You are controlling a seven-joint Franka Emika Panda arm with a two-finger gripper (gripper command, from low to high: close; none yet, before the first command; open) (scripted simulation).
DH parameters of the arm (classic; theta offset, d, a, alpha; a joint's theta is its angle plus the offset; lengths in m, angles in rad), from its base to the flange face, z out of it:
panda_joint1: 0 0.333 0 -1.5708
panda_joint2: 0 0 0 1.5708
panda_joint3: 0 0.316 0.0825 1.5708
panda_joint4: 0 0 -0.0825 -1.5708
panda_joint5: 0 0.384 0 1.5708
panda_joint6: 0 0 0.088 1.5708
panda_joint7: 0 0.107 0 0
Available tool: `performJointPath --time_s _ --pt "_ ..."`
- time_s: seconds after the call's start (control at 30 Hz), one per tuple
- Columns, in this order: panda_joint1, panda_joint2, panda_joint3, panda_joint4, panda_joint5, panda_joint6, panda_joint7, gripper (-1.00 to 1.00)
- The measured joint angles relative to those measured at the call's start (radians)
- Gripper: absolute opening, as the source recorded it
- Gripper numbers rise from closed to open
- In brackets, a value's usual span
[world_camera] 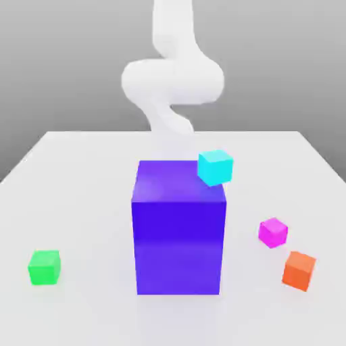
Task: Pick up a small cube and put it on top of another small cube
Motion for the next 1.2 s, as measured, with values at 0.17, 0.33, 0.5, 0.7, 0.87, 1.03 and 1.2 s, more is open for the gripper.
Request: performJointPath --time_s 0.17,0.33,0.5,0.7,0.87,1.03,1.2 --pt "0.147 0.12 -0.015 -0.109 0.02 0.098 -0.212 0.0" --pt "0.289 0.236 -0.021 -0.215 0.036 0.194 -0.415 0.0" --pt "0.424 0.352 -0.013 -0.321 0.052 0.289 -0.616 0.0" --pt "0.571 0.49 0.015 -0.448 0.064 0.403 -0.852 0.0" --pt "0.668 0.603 0.06 -0.554 0.052 0.499 -1.031 0.0" --pt "0.712 0.719 0.09 -0.607 0.014 0.595 -1.125 0.0" --pt "0.726 0.846 0.069 -0.584 -0.014 0.698 -1.117 0.0"
